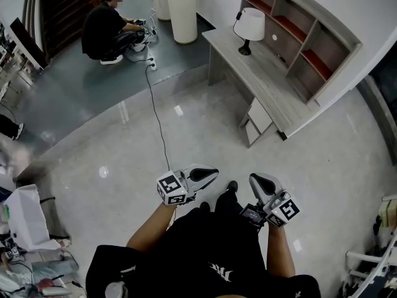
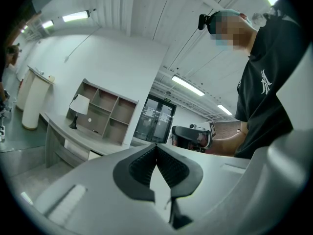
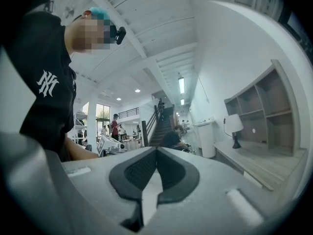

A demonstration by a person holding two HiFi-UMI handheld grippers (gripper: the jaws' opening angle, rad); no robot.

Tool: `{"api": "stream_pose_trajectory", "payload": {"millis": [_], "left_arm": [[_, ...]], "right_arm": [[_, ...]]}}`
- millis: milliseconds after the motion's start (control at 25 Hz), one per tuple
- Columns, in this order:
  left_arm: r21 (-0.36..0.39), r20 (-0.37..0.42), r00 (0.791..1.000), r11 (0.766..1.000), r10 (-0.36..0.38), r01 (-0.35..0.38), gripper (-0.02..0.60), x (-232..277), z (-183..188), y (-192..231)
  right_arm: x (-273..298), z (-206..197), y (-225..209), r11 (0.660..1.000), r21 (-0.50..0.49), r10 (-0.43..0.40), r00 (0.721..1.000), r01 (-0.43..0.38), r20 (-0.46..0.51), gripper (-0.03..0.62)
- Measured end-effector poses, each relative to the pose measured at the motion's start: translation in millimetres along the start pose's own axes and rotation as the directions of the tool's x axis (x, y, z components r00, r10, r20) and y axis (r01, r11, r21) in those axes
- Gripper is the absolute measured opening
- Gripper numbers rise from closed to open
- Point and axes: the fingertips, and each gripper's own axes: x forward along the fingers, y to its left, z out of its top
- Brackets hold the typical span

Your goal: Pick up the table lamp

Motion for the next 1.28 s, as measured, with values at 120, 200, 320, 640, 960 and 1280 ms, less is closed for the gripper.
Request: {"api": "stream_pose_trajectory", "payload": {"millis": [120,200,320,640,960,1280], "left_arm": [[-0.003,0.001,1.0,1.0,-0.002,0.002,-0.002,-0.1,-0.4,1.5],[-0.006,0.001,1.0,1.0,-0.003,0.003,-0.002,-1.0,0.6,3.1],[-0.011,0.002,1.0,1.0,-0.001,0.001,-0.002,1.9,2.0,6.9],[-0.023,0.004,1.0,0.999,0.024,-0.024,-0.002,17.2,3.8,37.5],[-0.025,-0.017,0.995,0.994,0.102,-0.102,-0.002,29.2,17.8,105.1],[0.012,-0.009,0.988,0.988,0.156,-0.155,-0.002,69.1,63.4,179.9]], "right_arm": [[0.6,-0.7,-1.2,1.0,0.004,-0.005,1.0,0.005,0.005,0.002],[0.9,-0.1,-1.9,1.0,-0.001,-0.009,1.0,0.009,0.007,0.002],[-2.2,-1.6,-8.4,1.0,0.002,-0.024,1.0,0.024,-0.001,0.002],[10.7,-15.5,-41.6,0.999,0.035,-0.013,0.999,0.015,-0.043,0.002],[71.8,-2.7,-102.5,0.996,0.056,0.063,0.997,-0.065,0.035,0.002],[122.3,20.2,-186.4,0.99,0.078,0.116,0.992,-0.12,0.057,0.002]]}}
